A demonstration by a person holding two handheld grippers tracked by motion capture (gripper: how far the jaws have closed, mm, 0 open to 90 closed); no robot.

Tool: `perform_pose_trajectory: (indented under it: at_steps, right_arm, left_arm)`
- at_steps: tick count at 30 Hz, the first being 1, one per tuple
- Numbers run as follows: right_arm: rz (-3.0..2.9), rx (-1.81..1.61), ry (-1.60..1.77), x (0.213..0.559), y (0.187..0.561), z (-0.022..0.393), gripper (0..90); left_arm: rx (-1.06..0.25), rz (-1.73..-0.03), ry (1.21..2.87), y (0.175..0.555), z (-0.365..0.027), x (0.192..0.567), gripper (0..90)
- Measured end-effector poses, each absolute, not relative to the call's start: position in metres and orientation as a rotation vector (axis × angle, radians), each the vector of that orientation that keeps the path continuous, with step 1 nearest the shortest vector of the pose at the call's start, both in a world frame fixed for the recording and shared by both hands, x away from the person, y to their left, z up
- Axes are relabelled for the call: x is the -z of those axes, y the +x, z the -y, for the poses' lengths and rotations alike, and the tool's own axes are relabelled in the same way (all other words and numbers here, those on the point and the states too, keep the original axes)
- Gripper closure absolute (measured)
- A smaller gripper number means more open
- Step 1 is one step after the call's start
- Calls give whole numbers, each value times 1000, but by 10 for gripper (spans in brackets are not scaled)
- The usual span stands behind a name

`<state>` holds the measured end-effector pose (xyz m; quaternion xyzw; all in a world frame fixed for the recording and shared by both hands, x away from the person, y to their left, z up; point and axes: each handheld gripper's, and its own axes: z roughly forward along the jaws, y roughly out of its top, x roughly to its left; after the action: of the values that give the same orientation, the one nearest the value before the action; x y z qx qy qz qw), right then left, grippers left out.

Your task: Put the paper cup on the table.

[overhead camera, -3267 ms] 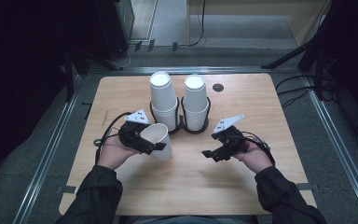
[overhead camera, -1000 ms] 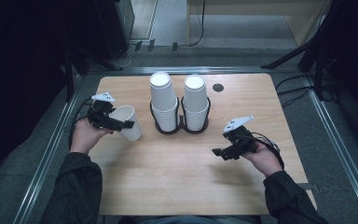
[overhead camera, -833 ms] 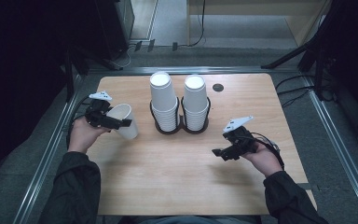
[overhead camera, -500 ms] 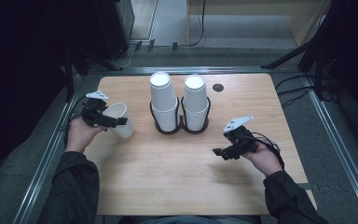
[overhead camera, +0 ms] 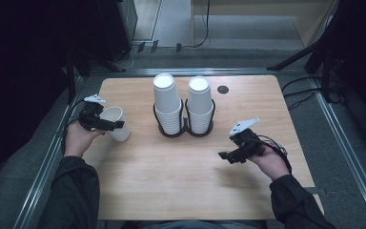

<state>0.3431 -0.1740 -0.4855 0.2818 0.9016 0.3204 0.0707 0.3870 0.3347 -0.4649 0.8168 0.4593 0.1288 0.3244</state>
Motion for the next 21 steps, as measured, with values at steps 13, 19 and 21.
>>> perform_pose_trajectory:
  at_steps: [13,19,21]
  right_arm:
    - [-2718,-958,852,487,344,174,205]
    - [-2718,-954,859,487,343,175,206]
    - [-2717,-954,858,487,343,175,205]
  left_arm:
    - [-362,-1262,2108,388,-338,472,98]
    - [-392,-1242,2146,388,-333,472,82]
    - [-405,-1233,2160,388,-330,473,80]
